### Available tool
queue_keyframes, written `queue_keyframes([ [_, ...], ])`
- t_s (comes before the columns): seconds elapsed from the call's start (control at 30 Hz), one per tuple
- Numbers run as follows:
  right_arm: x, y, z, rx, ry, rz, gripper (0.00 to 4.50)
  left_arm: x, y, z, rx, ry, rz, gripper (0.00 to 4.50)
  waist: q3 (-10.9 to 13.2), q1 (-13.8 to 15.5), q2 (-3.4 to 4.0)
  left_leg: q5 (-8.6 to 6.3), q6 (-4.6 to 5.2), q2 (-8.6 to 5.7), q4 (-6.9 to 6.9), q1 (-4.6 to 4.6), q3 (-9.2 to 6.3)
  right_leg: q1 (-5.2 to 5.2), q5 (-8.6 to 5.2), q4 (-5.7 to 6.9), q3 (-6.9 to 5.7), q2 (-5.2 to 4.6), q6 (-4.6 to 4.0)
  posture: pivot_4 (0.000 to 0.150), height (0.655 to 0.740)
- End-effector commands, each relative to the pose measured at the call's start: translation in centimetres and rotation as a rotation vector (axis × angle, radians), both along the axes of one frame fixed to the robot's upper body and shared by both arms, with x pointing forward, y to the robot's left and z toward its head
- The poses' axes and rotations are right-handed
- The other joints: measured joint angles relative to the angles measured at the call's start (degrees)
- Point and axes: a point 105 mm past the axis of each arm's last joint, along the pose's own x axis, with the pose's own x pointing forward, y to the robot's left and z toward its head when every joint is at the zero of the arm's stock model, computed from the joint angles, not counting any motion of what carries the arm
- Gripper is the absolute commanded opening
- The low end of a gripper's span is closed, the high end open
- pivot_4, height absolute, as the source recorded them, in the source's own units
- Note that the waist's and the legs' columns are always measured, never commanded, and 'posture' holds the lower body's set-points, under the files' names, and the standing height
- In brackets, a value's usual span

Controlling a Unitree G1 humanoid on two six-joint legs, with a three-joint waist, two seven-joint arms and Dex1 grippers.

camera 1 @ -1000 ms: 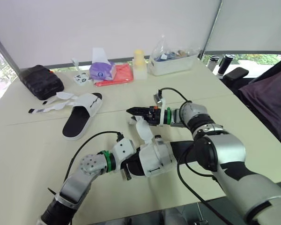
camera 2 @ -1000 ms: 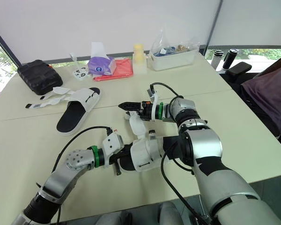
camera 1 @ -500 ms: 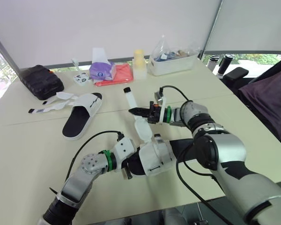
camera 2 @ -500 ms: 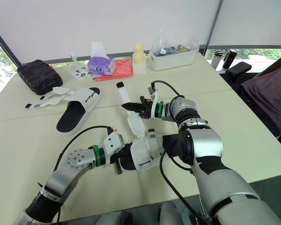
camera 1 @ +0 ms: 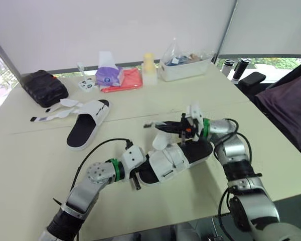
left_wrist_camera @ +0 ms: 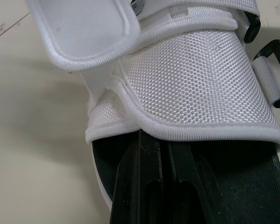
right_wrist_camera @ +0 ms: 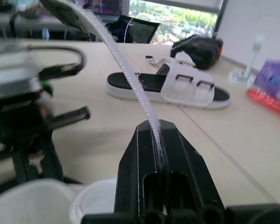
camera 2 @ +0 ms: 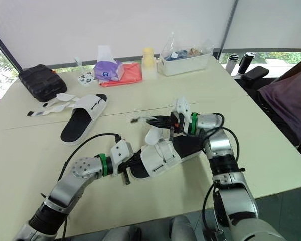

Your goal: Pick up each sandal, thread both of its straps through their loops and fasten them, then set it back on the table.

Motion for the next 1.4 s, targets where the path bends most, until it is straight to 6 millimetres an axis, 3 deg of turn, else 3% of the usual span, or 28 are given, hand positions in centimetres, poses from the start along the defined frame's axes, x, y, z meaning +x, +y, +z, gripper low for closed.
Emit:
queue_keyframes([
  [0.03,-1.5,-0.2,2.4,0.0,-0.255,0.035,0.03,1.0,0.8,0.1,0.017,-0.016,0.009,0.12,0.0,0.08,0.0,0.02,-0.03,0.02,0.0,0.01,-0.01,0.0,0.0,0.04,0.0,0.02,0.0,0.15,0.74],
  [0.37,-4.3,-0.3,1.5,-0.123,-0.581,0.195,0.03,3.2,1.5,0.8,0.026,-0.064,-0.016,0.12,0.0,0.09,0.0,0.05,-0.07,0.04,0.0,0.01,-0.02,-0.02,-0.01,0.06,0.0,0.06,-0.01,0.15,0.74],
  [0.5,-5.0,-0.2,0.5,-0.182,-0.66,0.251,0.03,2.5,0.9,0.6,0.008,-0.035,-0.058,0.12,0.0,0.13,0.0,0.04,-0.07,0.05,0.0,0.02,-0.02,-0.01,-0.01,0.07,0.0,0.07,-0.01,0.15,0.74],
  [0.63,-5.6,-1.0,-1.8,-0.321,-0.742,0.34,1.35,1.7,0.4,0.4,-0.019,-0.011,-0.068,0.12,0.0,0.31,-0.01,0.04,-0.07,0.04,0.0,0.02,-0.02,0.02,-0.01,0.05,0.01,0.07,-0.01,0.15,0.74],
  [0.83,-3.5,-2.9,-1.3,-0.466,-0.944,0.29,4.42,1.1,0.4,0.2,-0.021,0.01,-0.08,0.12,0.0,0.19,-0.01,0.05,-0.07,0.05,0.01,0.14,0.01,0.1,-0.01,0.09,0.02,0.09,-0.01,0.15,0.74],
  [1.0,-2.0,-5.6,0.6,-0.54,-1.061,0.196,4.42,0.9,0.2,0.1,-0.027,0.022,-0.089,0.12,0.0,0.38,-0.01,0.06,-0.08,0.03,0.04,0.26,0.01,0.25,0.01,0.1,0.02,0.11,-0.04,0.15,0.74],
  [1.2,-4.6,-5.2,-1.5,-0.511,-1.084,0.308,4.42,0.7,-0.2,-0.2,-0.025,0.03,-0.109,0.12,0.0,0.01,-0.01,0.06,-0.08,0.06,-0.03,0.15,0.04,0.09,-0.01,0.08,0.06,0.15,-0.06,0.15,0.74],
  [1.4,-4.4,-4.8,-1.4,-0.489,-1.059,0.264,4.42,1.0,-0.6,-0.1,-0.035,0.023,-0.107,0.12,0.0,0.17,-0.01,0.07,-0.08,0.06,0.03,0.17,0.11,0.09,0.0,0.16,0.12,0.15,-0.05,0.15,0.74],
])
